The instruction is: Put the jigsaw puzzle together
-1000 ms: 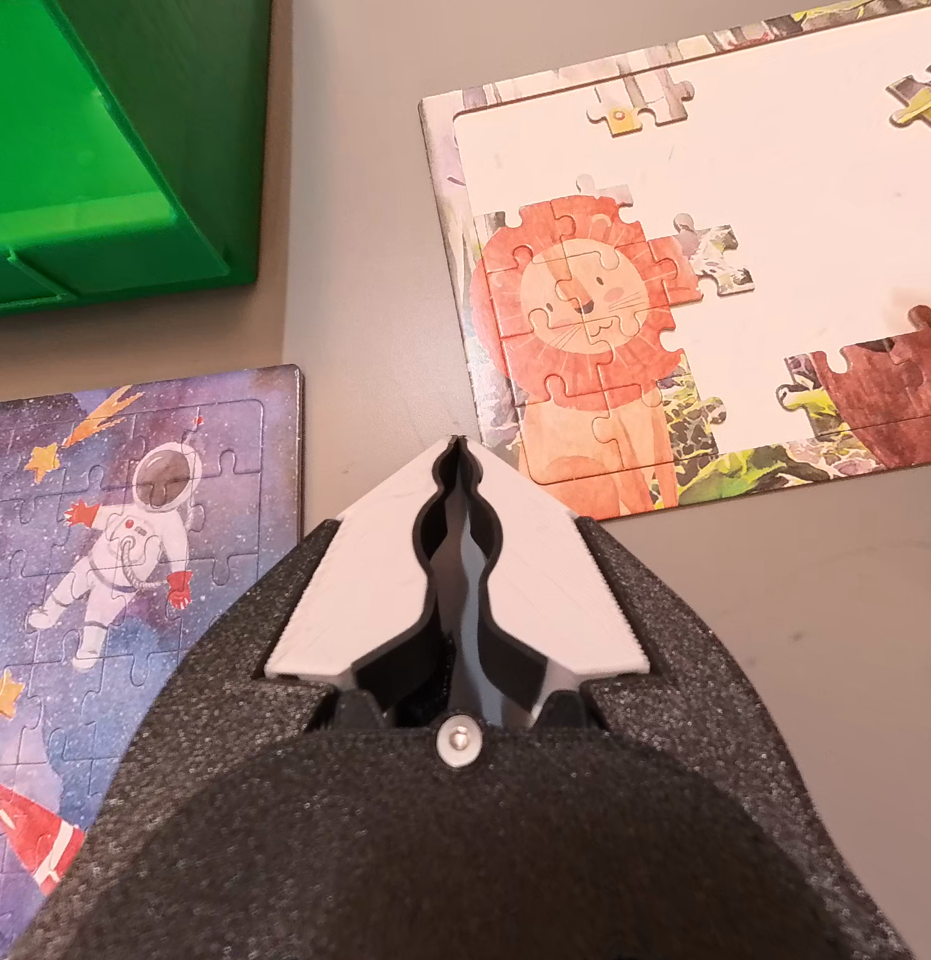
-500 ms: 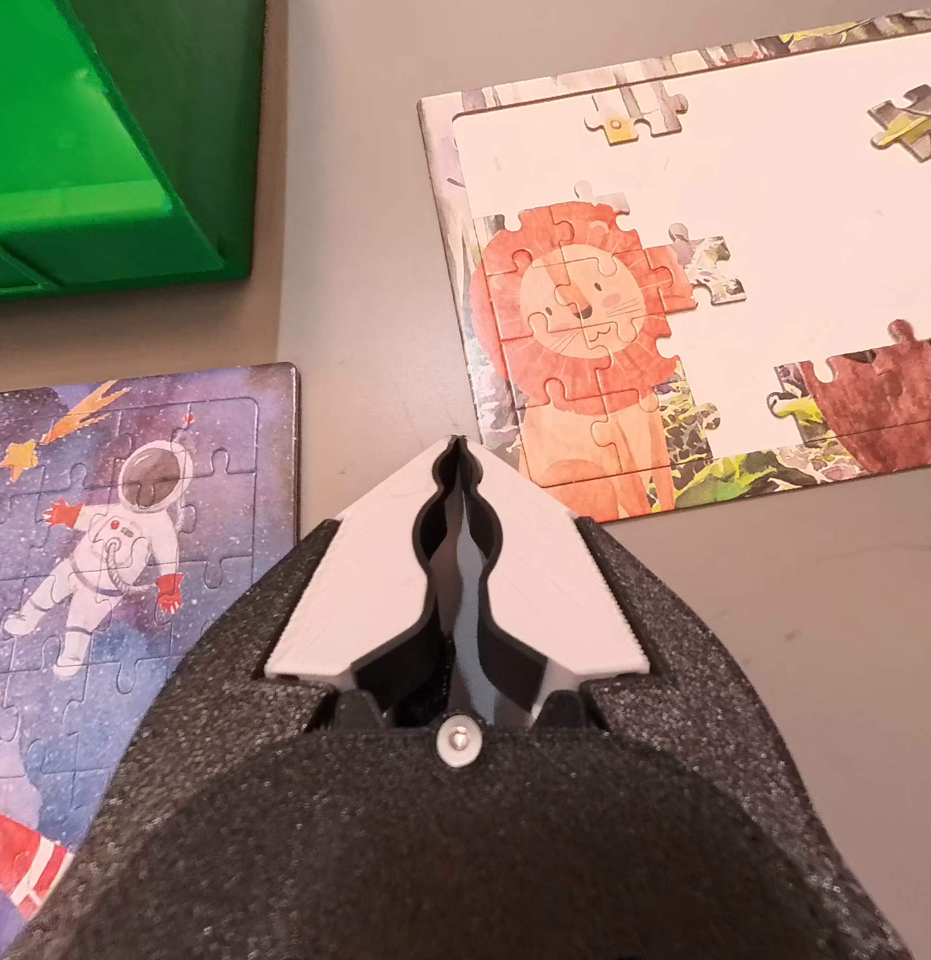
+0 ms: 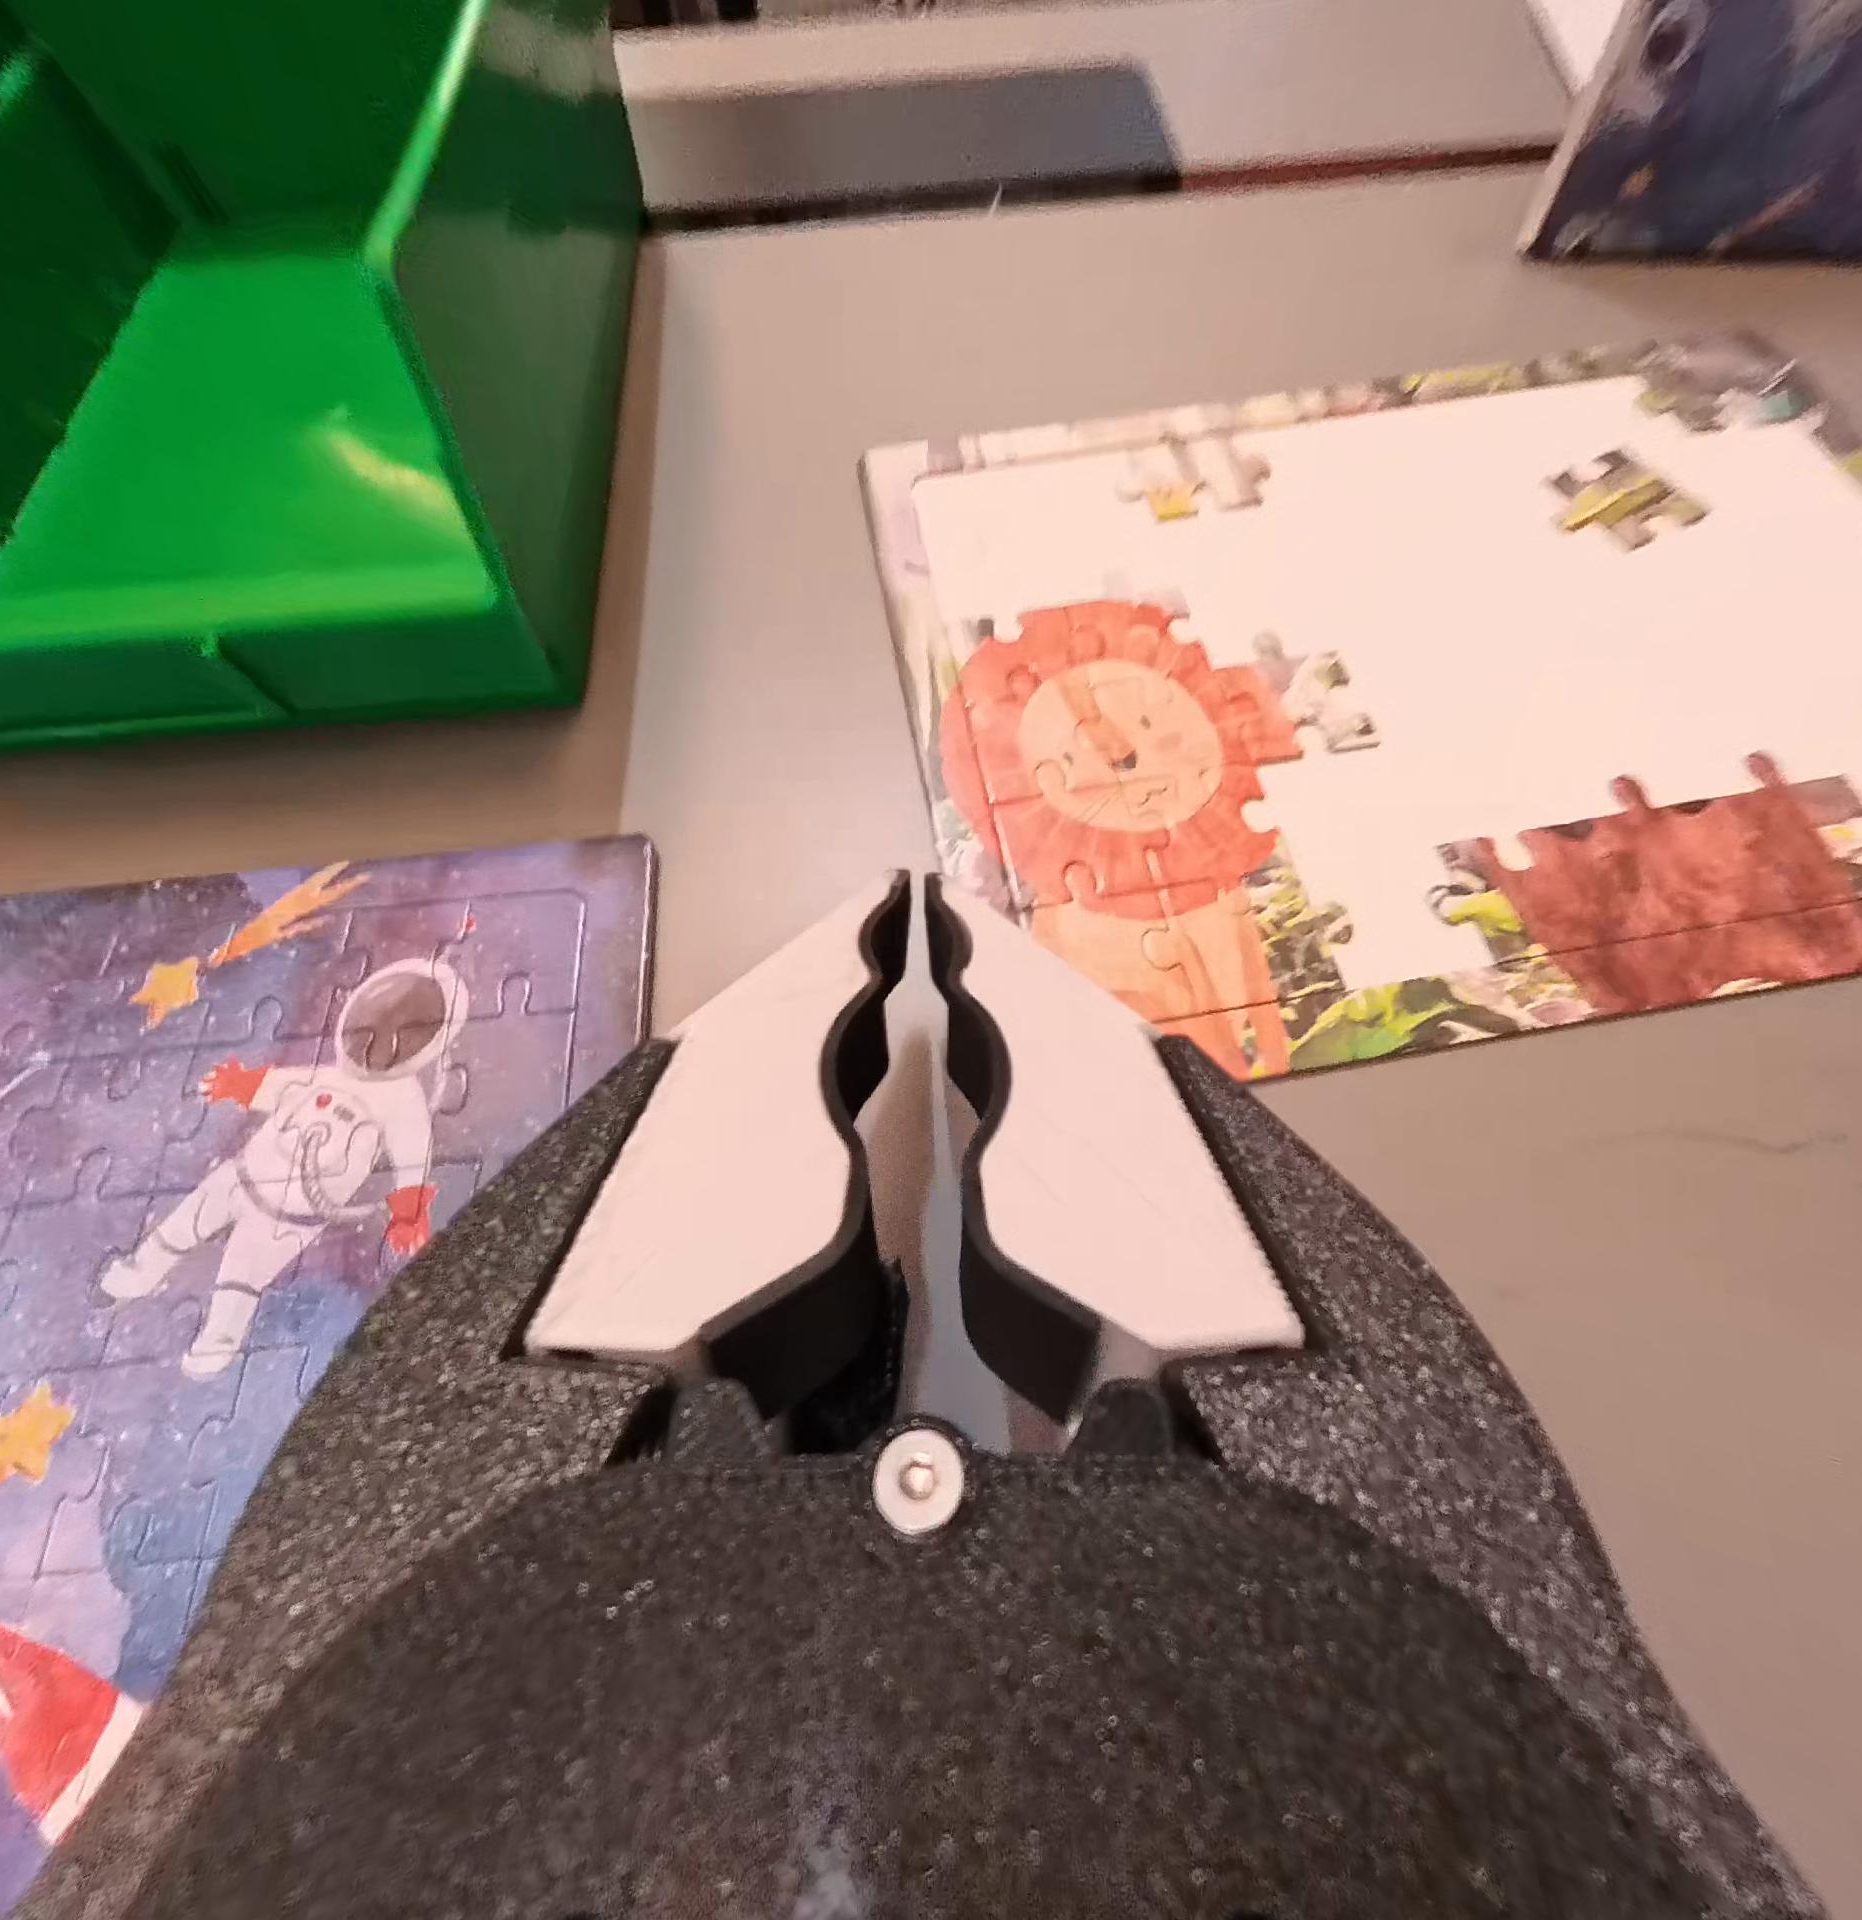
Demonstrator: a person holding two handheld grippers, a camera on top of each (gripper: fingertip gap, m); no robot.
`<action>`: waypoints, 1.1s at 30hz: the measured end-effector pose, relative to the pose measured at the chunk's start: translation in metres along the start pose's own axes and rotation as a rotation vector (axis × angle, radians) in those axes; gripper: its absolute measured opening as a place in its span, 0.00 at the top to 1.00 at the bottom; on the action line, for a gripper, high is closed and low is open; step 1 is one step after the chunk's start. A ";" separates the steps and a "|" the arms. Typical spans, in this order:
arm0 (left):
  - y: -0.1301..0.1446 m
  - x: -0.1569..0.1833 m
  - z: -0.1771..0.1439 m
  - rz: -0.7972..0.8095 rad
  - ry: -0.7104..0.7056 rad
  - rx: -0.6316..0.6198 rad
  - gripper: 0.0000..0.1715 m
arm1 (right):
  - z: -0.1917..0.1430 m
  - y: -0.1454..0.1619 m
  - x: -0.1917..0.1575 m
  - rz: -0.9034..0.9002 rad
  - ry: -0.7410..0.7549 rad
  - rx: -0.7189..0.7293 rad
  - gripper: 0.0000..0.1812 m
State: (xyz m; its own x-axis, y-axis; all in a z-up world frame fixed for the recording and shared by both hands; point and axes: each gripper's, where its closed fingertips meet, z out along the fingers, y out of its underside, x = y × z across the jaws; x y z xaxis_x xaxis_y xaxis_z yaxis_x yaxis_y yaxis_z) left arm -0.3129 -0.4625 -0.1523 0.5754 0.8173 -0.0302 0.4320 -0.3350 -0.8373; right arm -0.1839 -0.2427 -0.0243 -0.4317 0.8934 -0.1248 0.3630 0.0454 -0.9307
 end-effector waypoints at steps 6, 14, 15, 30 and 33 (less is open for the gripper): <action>-0.022 0.028 -0.012 0.065 0.111 0.136 0.98 | -0.095 0.085 0.058 0.149 0.332 -0.056 0.92; -0.016 0.055 -0.013 0.186 0.174 0.119 0.98 | -0.137 0.120 0.087 0.305 0.491 0.108 0.92; -0.014 0.056 -0.012 0.191 0.176 0.115 0.98 | -0.136 0.118 0.089 0.286 0.494 0.118 0.92; -0.006 0.054 -0.007 0.171 0.183 0.064 0.98 | -0.123 0.129 0.086 0.254 0.466 0.041 0.92; -0.005 0.053 -0.007 0.169 0.181 0.060 0.98 | -0.122 0.129 0.086 0.252 0.466 0.040 0.92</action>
State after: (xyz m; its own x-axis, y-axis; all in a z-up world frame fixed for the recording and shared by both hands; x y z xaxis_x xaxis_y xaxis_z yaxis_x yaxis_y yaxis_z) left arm -0.2795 -0.4203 -0.1456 0.7533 0.6529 -0.0792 0.2800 -0.4273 -0.8596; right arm -0.0729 -0.1055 -0.1134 0.0808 0.9788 -0.1884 0.3727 -0.2050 -0.9050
